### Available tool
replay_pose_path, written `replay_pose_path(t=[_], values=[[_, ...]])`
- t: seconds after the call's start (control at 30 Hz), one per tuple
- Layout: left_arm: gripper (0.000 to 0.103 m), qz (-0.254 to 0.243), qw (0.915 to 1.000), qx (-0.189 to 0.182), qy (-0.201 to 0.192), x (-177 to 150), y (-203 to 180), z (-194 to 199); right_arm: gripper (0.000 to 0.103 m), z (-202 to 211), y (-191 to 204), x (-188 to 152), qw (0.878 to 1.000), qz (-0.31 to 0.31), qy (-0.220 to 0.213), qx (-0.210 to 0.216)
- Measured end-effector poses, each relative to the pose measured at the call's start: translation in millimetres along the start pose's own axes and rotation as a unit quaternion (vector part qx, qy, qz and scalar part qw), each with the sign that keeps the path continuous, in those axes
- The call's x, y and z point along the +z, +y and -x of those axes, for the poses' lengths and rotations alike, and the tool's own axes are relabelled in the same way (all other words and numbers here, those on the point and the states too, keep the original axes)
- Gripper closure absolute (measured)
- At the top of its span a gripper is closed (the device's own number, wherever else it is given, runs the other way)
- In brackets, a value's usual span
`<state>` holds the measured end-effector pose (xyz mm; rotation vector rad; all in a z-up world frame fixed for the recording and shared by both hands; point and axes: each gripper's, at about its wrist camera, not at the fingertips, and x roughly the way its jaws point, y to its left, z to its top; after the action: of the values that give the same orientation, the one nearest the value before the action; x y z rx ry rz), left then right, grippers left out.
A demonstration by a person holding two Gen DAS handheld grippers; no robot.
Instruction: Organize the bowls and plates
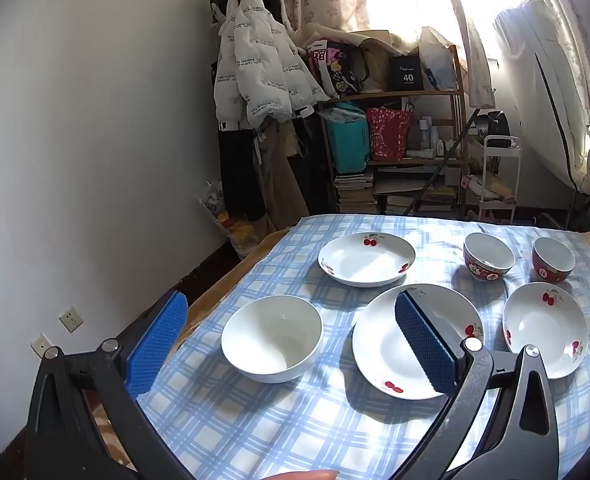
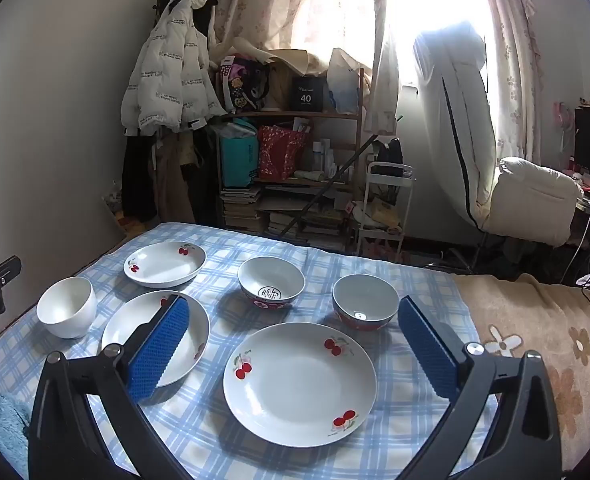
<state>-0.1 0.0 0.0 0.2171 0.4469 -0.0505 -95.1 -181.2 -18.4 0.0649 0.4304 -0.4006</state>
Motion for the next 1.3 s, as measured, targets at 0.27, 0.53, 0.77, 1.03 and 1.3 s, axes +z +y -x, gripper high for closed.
replay_pose_path(t=[0.27, 0.53, 0.77, 1.03, 1.3], values=[[0.001, 0.004, 1.0000, -0.004, -0.006, -0.9, 0.3, 0.2, 0.000, -0.3, 0.1, -0.2, 1.000, 0.001, 0.002, 0.000], [0.001, 0.004, 1.0000, -0.002, -0.007, 3.8, -0.7, 4.9, 0.000, -0.4, 0.3, -0.1, 1.000, 0.002, 0.002, -0.002], [0.001, 0.003, 0.9999, -0.003, -0.009, 1.1, -0.1, 5.6, 0.000, -0.6, 0.3, 0.2, 1.000, 0.002, 0.001, -0.002], [0.001, 0.001, 1.0000, -0.003, -0.009, -0.7, -1.0, 3.5, 0.000, -0.1, 0.1, -0.1, 1.000, 0.000, 0.002, 0.000], [0.001, 0.001, 1.0000, -0.003, -0.009, -1.1, -1.3, 3.5, 0.000, 0.1, 0.3, 0.0, 1.000, 0.000, 0.002, 0.000]])
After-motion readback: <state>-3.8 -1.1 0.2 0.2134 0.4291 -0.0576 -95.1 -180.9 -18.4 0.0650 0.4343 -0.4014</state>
